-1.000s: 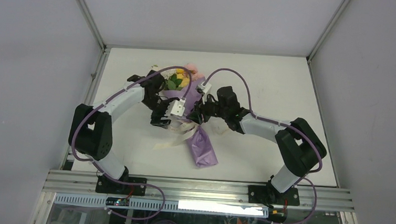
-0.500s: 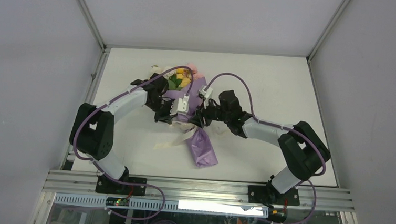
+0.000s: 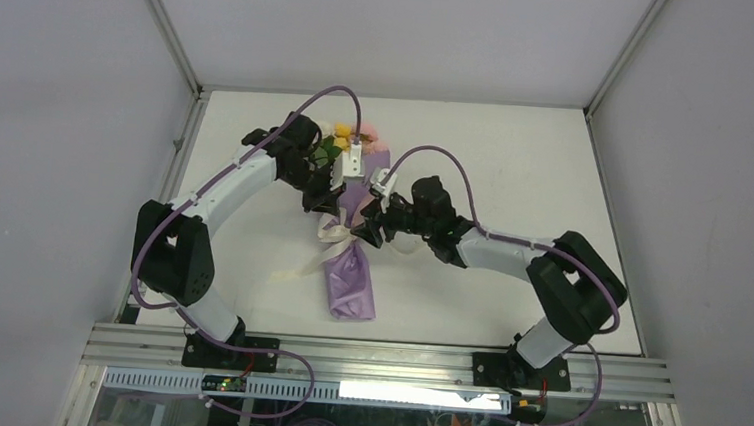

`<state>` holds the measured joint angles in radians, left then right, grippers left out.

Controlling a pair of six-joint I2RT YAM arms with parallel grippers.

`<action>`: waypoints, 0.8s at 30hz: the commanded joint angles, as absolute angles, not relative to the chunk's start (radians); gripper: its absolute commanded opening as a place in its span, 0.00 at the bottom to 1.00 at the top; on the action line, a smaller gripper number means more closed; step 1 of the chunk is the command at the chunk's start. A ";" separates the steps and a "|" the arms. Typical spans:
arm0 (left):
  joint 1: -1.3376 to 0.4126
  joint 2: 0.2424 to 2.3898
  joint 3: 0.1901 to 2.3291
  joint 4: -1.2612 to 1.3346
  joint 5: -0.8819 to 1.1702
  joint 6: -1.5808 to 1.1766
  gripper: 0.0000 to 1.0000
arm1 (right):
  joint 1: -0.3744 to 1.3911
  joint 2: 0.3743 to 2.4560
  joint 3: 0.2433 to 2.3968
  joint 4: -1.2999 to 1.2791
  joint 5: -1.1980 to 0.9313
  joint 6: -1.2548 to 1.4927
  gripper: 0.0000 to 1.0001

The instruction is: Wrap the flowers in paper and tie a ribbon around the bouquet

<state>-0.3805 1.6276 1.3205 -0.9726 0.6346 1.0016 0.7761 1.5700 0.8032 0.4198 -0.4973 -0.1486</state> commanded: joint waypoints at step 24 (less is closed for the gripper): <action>-0.387 1.621 1.358 -0.951 0.713 0.945 0.12 | 0.772 1.825 0.900 0.896 -0.600 0.050 0.48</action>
